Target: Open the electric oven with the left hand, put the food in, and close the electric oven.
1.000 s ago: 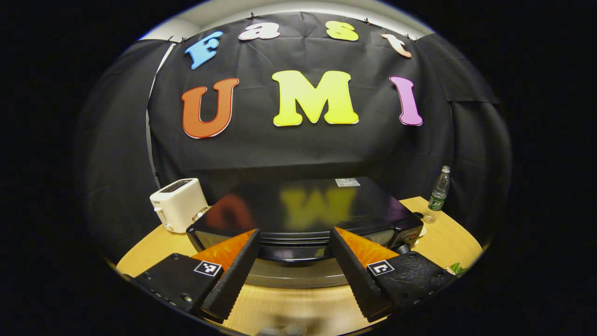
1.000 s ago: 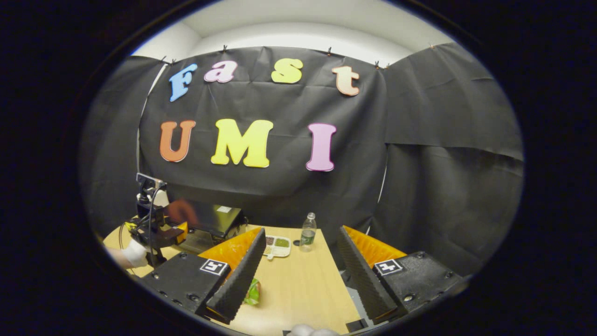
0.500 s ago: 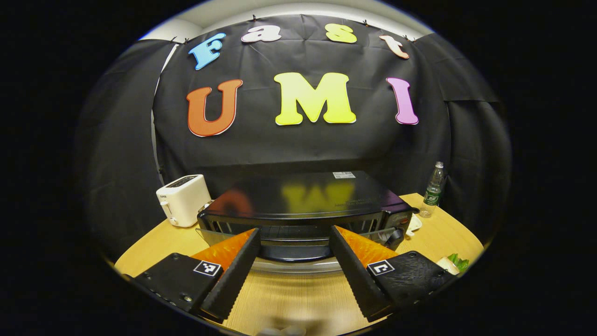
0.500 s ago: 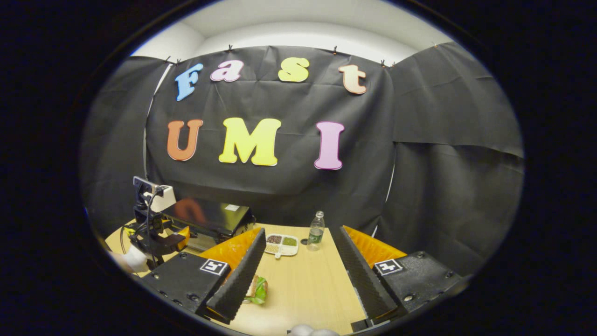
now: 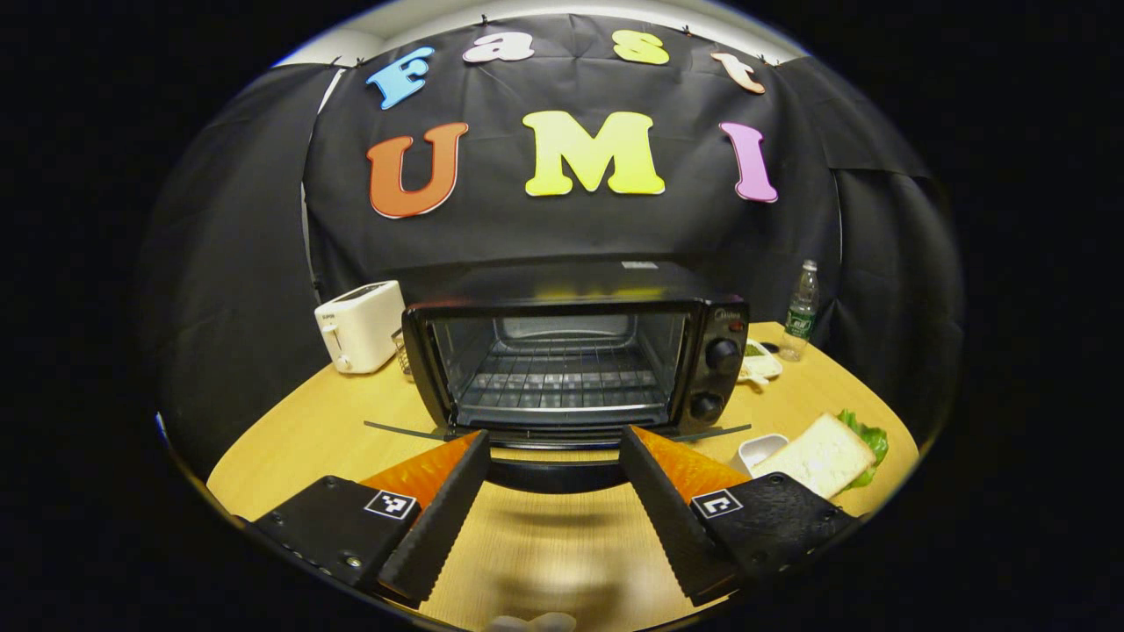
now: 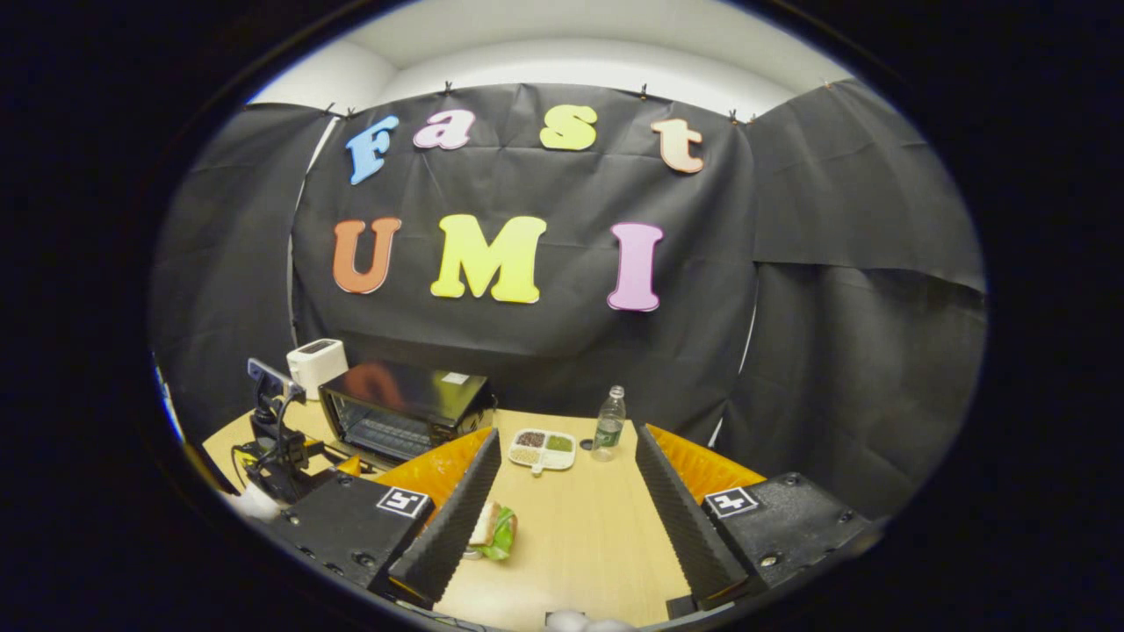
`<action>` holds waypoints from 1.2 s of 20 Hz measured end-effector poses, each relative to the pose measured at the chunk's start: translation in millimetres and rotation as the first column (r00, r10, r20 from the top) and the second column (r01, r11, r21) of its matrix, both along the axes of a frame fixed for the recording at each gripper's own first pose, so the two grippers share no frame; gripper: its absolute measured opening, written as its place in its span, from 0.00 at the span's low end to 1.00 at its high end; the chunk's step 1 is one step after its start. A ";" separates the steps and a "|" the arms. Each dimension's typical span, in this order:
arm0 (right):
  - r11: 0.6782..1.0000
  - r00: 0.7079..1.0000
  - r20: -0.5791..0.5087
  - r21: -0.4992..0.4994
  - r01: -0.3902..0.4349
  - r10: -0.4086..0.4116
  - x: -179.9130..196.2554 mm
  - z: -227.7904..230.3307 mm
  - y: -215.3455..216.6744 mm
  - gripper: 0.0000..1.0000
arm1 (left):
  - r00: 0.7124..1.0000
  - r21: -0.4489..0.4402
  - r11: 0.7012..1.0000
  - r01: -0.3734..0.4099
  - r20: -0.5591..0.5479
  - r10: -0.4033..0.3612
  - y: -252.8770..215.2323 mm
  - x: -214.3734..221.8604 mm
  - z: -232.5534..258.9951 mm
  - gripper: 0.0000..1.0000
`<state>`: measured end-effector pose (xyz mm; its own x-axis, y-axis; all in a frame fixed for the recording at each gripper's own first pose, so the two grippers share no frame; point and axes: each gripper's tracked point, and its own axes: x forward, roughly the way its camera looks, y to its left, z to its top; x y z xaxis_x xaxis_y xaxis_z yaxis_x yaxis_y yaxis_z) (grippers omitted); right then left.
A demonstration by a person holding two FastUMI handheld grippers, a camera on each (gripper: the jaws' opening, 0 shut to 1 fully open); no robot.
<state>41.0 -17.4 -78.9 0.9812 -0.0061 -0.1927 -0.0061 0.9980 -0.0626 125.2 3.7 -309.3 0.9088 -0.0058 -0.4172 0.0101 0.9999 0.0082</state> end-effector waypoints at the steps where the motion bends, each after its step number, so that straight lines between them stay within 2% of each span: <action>1: 1.000 1.000 -0.007 -0.002 -0.001 0.001 -2.8 -3.1 0.2 0.96 | 1.000 -0.006 1.000 -0.001 -0.018 0.001 1.0 -6.3 -7.9 0.98; 10: 1.000 0.998 -0.058 -0.016 -0.006 0.005 -16.9 -28.8 -0.4 0.96 | 0.991 0.012 1.000 0.017 -0.136 -0.015 0.9 -37.4 -67.7 0.98; 14: 1.000 0.997 -0.082 -0.026 -0.013 0.010 -16.7 -41.5 1.2 0.96 | 0.981 -0.015 1.000 -0.001 -0.193 -0.002 3.9 -44.3 -92.8 0.96; 19: 1.000 0.996 -0.089 -0.017 -0.004 0.003 -13.6 -45.2 0.6 0.96 | 0.987 -0.005 1.000 0.004 -0.162 -0.004 5.8 -41.3 -84.8 0.96; 24: 1.000 0.996 -0.092 0.006 -0.002 0.003 -9.0 -53.3 8.0 0.96 | 0.996 -0.035 0.999 -0.016 -0.083 0.013 18.3 -58.8 -34.9 0.96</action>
<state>31.9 -9.4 -132.2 0.9593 -0.0021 -0.2823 -0.0142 0.9984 -0.0555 66.3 22.0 -344.2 0.8710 -0.0090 -0.4911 -0.0051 0.9996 -0.0274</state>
